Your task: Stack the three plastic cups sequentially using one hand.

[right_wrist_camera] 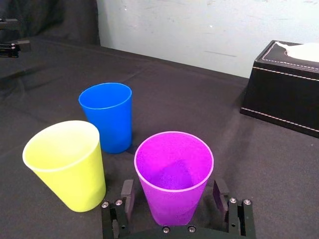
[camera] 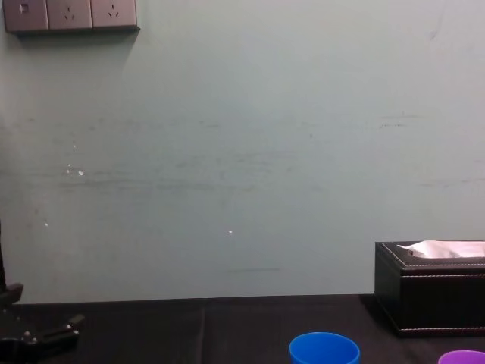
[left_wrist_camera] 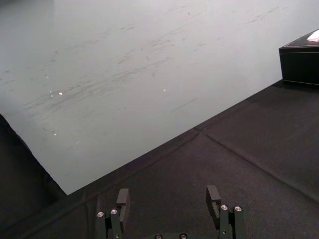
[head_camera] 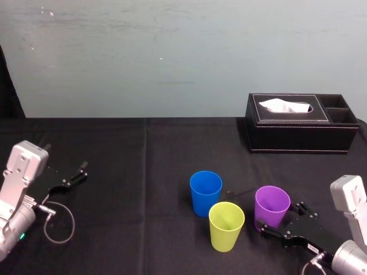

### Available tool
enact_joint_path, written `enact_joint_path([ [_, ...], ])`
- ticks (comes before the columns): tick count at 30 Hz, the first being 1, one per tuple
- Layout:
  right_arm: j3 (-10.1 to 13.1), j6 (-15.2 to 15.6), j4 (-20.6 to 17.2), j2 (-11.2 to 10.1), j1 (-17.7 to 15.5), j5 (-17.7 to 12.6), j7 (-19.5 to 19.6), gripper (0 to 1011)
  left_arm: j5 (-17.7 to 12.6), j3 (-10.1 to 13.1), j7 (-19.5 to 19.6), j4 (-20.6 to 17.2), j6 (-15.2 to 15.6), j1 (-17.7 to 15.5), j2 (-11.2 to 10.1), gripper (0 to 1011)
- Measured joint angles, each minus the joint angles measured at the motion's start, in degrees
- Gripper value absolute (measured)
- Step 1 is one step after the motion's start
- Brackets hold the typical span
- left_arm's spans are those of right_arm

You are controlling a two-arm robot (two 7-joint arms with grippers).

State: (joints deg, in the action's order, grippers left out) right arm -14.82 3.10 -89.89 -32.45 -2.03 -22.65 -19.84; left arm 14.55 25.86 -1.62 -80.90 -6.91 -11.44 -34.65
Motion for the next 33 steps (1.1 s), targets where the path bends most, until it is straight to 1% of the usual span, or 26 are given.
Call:
enact_joint_path([
  [7,0.43,0.14,0.97,1.66,0.86,1.57,-0.02,1004,0.0,0.0,0.0,0.0,0.0,0.01,0.0,1000],
  [18,0.44,0.12,0.91,1.46,0.77,1.45,0.0,1004,0.0,0.0,0.0,0.0,0.0,0.0,0.0,1000],
  [21,0.42,0.1,0.87,1.42,0.74,1.37,0.0,958,0.0,0.0,0.0,0.0,0.0,0.0,0.0,1000],
  [25,0.42,0.08,0.82,1.36,0.73,1.28,-0.01,854,0.0,0.0,0.0,0.0,0.0,0.0,0.0,1000],
  [27,0.41,0.07,0.81,1.34,0.72,1.25,-0.01,818,0.0,0.0,0.0,0.0,0.0,0.0,0.0,1001],
  [29,0.41,0.06,0.8,1.32,0.71,1.21,-0.01,755,0.0,0.0,0.0,0.0,0.0,0.0,0.0,1000],
  [33,0.41,0.05,0.77,1.3,0.69,1.17,-0.02,717,0.0,0.0,0.0,0.0,0.0,0.0,0.0,1000],
])
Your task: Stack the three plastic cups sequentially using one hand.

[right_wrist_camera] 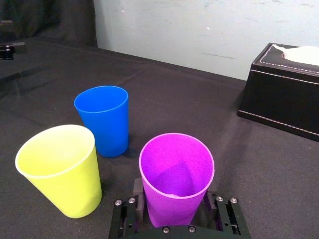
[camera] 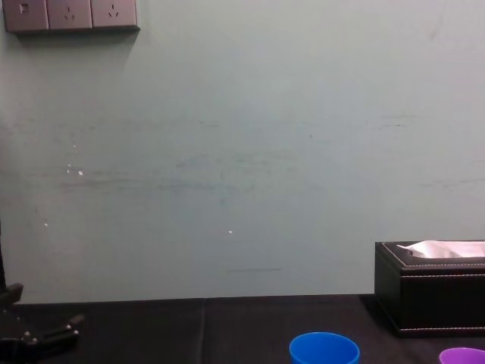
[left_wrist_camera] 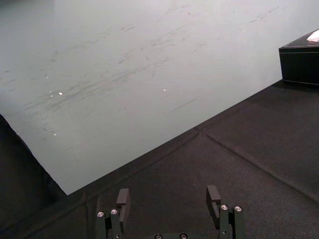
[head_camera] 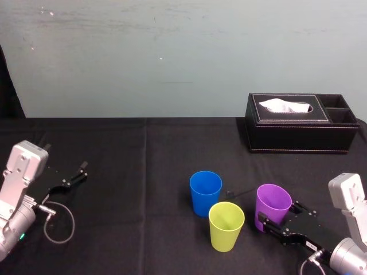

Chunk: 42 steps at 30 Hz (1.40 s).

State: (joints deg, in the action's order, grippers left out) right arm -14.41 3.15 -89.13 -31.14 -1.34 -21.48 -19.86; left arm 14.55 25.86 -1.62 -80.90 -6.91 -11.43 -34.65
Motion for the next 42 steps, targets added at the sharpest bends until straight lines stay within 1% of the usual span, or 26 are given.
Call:
enact_joint_path([
  [7,0.68,-0.54,-1.29,-0.14,-0.13,0.99,-0.82,713,0.0,0.0,0.0,0.0,0.0,0.0,0.0,1000],
  [11,1.23,0.52,-2.37,-0.26,1.14,1.25,-1.59,713,0.0,0.0,0.0,0.0,0.0,0.0,0.0,1000],
  [18,1.08,3.61,-3.35,-0.37,5.94,0.36,-4.1,713,0.0,0.0,0.0,0.0,0.0,0.0,0.0,1000],
  [21,0.35,5.8,-3.68,-0.14,9.37,-0.61,-5.27,713,0.0,0.0,0.0,0.0,0.0,0.0,0.0,1000],
  [22,0.35,5.8,-3.68,-0.14,9.37,-0.61,-5.27,713,0.0,0.0,0.0,0.0,0.0,0.0,0.0,1000],
  [25,-0.96,8.03,-3.69,0.41,12.91,-1.87,-6.42,713,0.0,0.0,0.0,0.0,0.0,0.0,0.0,1000],
  [27,-1.62,8.82,-3.52,0.68,14.2,-2.25,-6.79,713,0.0,0.0,0.0,0.0,0.0,0.0,0.0,1000],
  [28,-2.32,9.54,-3.21,0.99,15.33,-2.59,-7.13,713,0.0,0.0,0.0,0.0,0.0,0.0,0.0,1000],
  [29,-2.32,9.54,-3.21,0.99,15.33,-2.59,-7.13,713,0.0,0.0,0.0,0.0,0.0,0.0,0.0,1000],
  [31,-3.78,10.71,-2.34,1.66,17.19,-3.04,-7.65,713,0.0,0.0,0.0,0.0,0.0,0.0,0.0,1000],
  [33,-4.48,11.18,-1.82,2.0,17.99,-3.22,-7.86,713,0.0,0.0,0.0,0.0,0.0,0.0,0.0,1000],
  [34,-5.24,11.54,-1.25,2.32,18.69,-3.29,-8.02,713,0.0,0.0,0.0,0.0,0.0,0.0,0.0,1000],
  [35,-5.24,11.54,-1.25,2.32,18.69,-3.29,-8.02,713,0.0,0.0,0.0,0.0,0.0,0.0,0.0,1001],
  [37,-6.47,11.9,-0.31,2.79,19.63,-3.39,-8.06,713,0.0,0.0,0.0,0.0,0.0,0.0,0.0,1000],
  [42,-8.01,12.1,0.39,3.12,20.54,-3.57,-8.08,713,0.0,0.0,0.0,0.0,0.0,0.0,0.0,1000],
])
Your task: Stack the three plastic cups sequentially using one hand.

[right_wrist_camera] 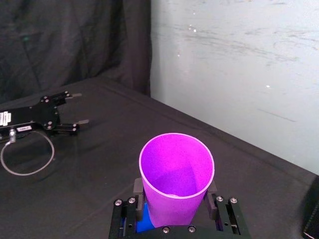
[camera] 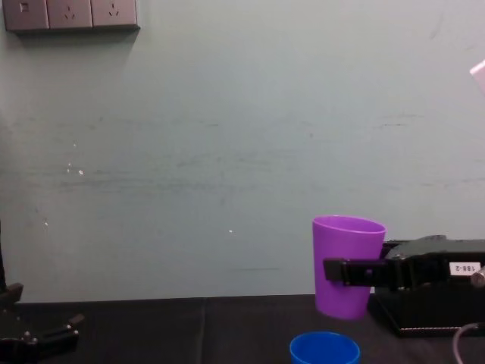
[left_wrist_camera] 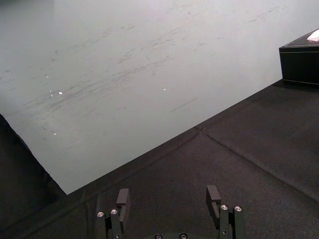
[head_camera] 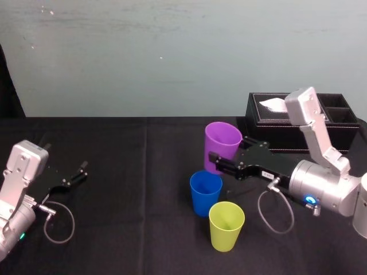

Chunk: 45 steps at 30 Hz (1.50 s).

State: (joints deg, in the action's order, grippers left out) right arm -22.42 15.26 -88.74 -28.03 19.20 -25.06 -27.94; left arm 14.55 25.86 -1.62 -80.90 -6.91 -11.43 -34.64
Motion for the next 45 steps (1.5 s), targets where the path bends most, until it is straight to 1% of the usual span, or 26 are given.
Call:
enact_joint_path([
  [4,-1.17,0.02,0.04,-0.11,0.21,-0.19,0.0,713,0.0,0.0,0.0,0.0,0.0,0.0,0.0,1000],
  [17,-3.47,-0.58,0.57,-0.93,0.92,-0.31,0.02,713,0.0,0.0,0.0,0.0,0.0,0.0,0.0,1000],
  [28,-5.64,-1.29,2.02,-0.88,2.28,1.35,-0.32,713,0.0,0.0,0.0,0.0,0.0,0.0,0.0,1000],
  [33,-6.14,-1.46,2.45,-0.71,2.69,2.06,-0.38,713,0.0,0.0,0.0,0.0,0.0,0.0,0.0,1000],
  [45,-6.46,-1.5,3.43,-0.28,3.0,2.82,-0.36,713,0.0,0.0,0.0,0.0,0.0,0.0,0.0,1000],
])
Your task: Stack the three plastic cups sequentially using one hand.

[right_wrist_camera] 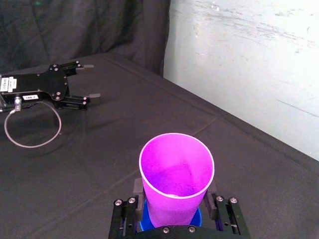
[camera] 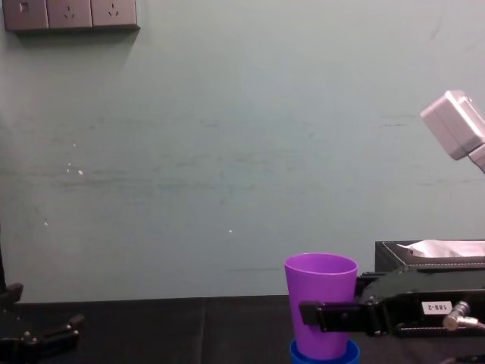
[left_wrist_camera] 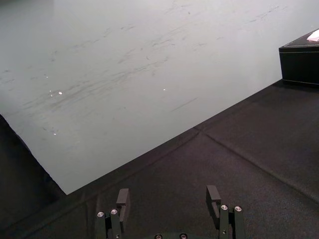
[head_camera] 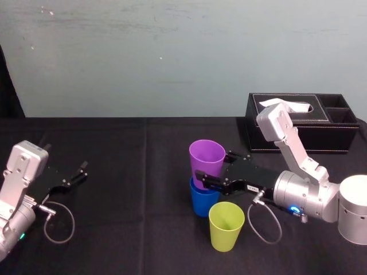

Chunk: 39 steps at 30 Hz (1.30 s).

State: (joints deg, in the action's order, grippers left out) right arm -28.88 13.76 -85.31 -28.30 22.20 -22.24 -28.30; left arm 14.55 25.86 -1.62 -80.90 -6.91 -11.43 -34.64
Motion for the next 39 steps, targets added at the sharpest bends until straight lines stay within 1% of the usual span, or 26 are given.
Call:
enact_joint_path([
  [25,-0.18,-0.21,2.13,1.21,0.0,1.75,0.49,713,0.0,0.0,0.0,0.0,0.0,0.0,0.0,1000],
  [35,-0.19,-0.13,2.1,1.2,0.0,1.78,0.55,713,0.0,0.0,0.0,0.0,0.0,0.0,0.0,1000],
  [36,-0.19,-0.13,2.09,1.2,0.0,1.77,0.55,715,0.0,0.0,0.0,0.0,0.0,0.0,0.0,1000],
  [37,-0.18,-0.12,2.07,1.19,0.0,1.75,0.55,752,0.0,0.0,0.0,0.0,0.0,0.0,0.0,1000],
  [39,-0.18,-0.12,2.06,1.19,-0.01,1.72,0.55,775,0.0,0.0,0.0,0.0,0.0,0.0,0.0,1000],
])
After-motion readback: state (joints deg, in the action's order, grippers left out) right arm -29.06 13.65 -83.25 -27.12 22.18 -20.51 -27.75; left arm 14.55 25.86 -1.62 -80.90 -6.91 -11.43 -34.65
